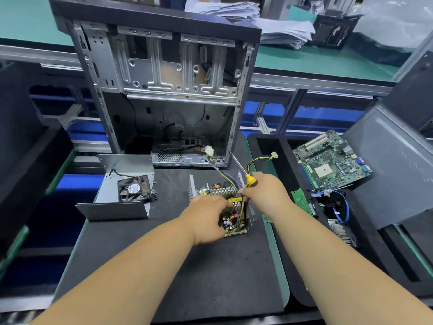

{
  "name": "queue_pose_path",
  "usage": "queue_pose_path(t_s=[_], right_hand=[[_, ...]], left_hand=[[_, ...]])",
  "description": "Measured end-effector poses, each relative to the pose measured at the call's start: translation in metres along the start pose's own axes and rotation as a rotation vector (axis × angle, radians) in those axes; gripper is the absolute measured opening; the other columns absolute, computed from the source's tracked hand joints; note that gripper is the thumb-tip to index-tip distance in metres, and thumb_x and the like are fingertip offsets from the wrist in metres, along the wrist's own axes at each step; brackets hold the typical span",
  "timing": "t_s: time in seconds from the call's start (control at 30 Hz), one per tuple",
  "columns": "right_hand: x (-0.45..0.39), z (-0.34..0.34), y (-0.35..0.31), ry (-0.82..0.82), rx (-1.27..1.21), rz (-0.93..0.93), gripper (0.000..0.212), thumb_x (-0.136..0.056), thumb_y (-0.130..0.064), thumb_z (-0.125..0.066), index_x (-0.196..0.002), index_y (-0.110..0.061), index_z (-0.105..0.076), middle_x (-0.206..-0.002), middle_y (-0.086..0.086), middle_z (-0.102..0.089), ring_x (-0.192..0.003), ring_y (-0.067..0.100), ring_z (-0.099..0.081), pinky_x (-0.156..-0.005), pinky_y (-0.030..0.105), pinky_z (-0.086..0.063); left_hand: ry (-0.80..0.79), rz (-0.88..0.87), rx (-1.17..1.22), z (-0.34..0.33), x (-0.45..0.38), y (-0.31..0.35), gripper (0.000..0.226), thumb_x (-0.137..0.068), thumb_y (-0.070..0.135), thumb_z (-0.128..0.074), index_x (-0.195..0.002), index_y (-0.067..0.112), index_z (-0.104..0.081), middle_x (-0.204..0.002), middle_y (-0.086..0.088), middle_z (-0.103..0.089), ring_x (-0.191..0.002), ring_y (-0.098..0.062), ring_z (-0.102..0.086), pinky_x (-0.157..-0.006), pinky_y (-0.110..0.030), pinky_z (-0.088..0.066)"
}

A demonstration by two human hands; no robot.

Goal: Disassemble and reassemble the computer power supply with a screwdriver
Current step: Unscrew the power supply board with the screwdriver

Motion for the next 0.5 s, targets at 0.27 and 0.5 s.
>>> queue_pose_path(t_s=[0.27,0.5], right_hand=[[-0.016,0.008,0.014,0.059,-0.032,0.002,0.028,-0.079,-0.033,-0.080,-0.081,-0.008,-0.065,-0.078,0.003,-0.068,-0.076,0.022,-0.064,-0.069,0.033,-0.050],[-0.014,0.025,0.032,0.108,-0.186,-0.018,0.021,-0.085,-0.035,-0.070,-0.088,-0.019,-0.056,-0.077,-0.001,-0.059,-0.068,0.018,-0.055,-0.061,0.033,-0.046]], left_hand=[[0.002,0.016,0.009,0.002,0.001,0.001,0.070,-0.076,0.030,-0.063,-0.143,0.029,-0.042,-0.141,0.007,-0.048,-0.132,-0.017,-0.039,-0.112,-0.029,-0.018],[-0.010,0.032,0.007,-0.001,0.002,-0.002,0.072,-0.075,0.032,-0.062,-0.143,0.031,-0.040,-0.142,0.011,-0.046,-0.134,-0.016,-0.036,-0.115,-0.031,-0.017]])
Point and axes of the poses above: each hand's wrist, its own x-axis away from the middle knuckle, its own z-axis out of the back of the hand, y = z × x, the point moved 9 cm from there along -x, towards the middle knuckle
